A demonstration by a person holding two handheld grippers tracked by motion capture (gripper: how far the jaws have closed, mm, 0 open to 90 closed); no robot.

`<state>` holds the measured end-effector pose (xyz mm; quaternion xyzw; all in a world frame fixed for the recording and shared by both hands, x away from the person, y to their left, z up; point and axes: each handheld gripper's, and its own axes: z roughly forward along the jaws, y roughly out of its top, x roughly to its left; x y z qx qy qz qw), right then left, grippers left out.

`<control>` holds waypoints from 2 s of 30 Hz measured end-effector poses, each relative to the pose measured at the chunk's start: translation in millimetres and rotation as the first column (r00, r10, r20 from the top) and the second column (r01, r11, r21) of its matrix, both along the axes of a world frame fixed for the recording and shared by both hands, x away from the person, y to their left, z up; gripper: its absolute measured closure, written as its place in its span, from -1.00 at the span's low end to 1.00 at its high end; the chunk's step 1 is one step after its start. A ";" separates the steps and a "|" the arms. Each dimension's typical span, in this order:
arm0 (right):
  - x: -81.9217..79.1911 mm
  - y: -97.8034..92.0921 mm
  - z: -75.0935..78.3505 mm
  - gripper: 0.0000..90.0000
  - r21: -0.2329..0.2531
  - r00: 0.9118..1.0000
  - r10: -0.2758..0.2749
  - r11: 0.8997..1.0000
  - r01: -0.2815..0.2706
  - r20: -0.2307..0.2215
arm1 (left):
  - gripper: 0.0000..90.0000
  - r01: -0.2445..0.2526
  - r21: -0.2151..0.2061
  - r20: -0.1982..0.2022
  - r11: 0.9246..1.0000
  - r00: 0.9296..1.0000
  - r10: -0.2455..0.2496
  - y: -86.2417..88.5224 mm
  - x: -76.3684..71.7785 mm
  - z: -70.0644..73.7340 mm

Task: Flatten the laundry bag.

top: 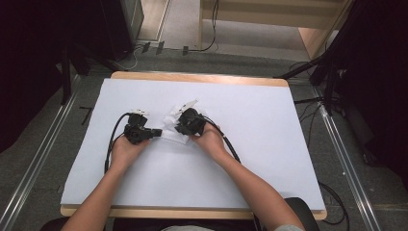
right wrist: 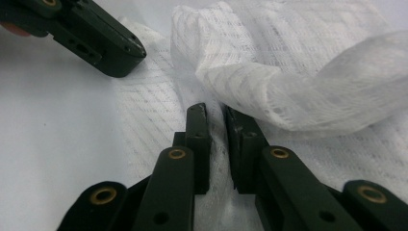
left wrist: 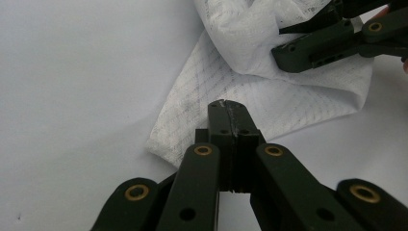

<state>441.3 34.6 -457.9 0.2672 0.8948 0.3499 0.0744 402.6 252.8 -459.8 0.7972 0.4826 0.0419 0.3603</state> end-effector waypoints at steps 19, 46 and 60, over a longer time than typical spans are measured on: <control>-16.9 -50.5 28.2 0.93 0.131 0.996 -0.059 0.989 0.068 -0.071 | 1.00 -0.014 -0.003 -0.012 1.000 1.000 0.014 -0.7 0.8 0.5; -73.0 -120.7 24.9 0.94 0.148 0.979 -0.140 0.975 0.163 -0.151 | 1.00 -0.018 0.001 -0.041 1.000 0.999 0.018 0.3 1.7 2.6; -92.6 -154.1 64.2 0.79 0.225 0.986 -0.143 0.961 0.159 -0.084 | 0.80 0.005 -0.078 -0.055 0.997 0.998 -0.009 4.9 2.1 16.6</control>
